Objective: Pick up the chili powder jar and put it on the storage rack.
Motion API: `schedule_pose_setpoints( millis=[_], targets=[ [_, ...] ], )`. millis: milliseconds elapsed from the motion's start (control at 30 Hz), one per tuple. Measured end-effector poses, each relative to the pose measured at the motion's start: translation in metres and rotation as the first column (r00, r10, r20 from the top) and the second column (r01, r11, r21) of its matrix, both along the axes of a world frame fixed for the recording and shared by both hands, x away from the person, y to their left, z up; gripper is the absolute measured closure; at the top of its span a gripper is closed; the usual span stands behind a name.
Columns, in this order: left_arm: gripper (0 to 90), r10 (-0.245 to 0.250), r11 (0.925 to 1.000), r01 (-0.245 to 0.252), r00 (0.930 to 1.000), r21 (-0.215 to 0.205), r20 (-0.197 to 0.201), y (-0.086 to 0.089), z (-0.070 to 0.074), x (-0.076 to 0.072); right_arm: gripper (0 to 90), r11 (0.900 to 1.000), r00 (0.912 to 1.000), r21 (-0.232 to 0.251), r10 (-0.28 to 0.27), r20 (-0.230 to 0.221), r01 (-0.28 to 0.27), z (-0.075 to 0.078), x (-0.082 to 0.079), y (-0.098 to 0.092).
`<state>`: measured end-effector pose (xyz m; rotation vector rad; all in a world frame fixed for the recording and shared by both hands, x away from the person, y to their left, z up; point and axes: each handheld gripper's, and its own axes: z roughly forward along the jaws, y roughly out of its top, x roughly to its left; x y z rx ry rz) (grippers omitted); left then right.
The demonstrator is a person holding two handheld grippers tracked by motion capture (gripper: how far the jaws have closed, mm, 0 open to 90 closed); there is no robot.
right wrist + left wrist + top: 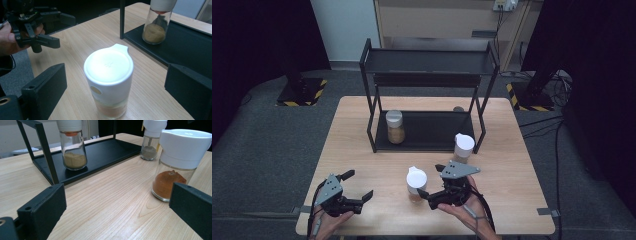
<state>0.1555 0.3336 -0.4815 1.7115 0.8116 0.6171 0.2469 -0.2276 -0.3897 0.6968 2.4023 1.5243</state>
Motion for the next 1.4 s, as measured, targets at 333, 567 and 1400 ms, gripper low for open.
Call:
schedule_pose_setpoints(
  millis=[333,567,1400],
  targets=[
    [0.1,-0.003,1.0000,0.003,1.0000,0.004,-0.003,0.000,0.000,0.000,6.4,0.999,1.0000,-0.039,-0.004,-0.006,0.004,-0.004,0.004,0.021],
    [0.1,-0.005,1.0000,0.005,1.0000,0.006,-0.004,0.000,0.000,0.001,7.9,0.999,0.9998,-0.045,-0.011,-0.018,0.010,-0.008,0.006,0.030],
    [0.3,-0.005,1.0000,0.006,1.0000,0.002,-0.005,0.001,0.000,0.001,28.9,0.994,0.9978,-0.089,-0.061,-0.025,0.059,-0.026,0.006,0.054]
  ],
)
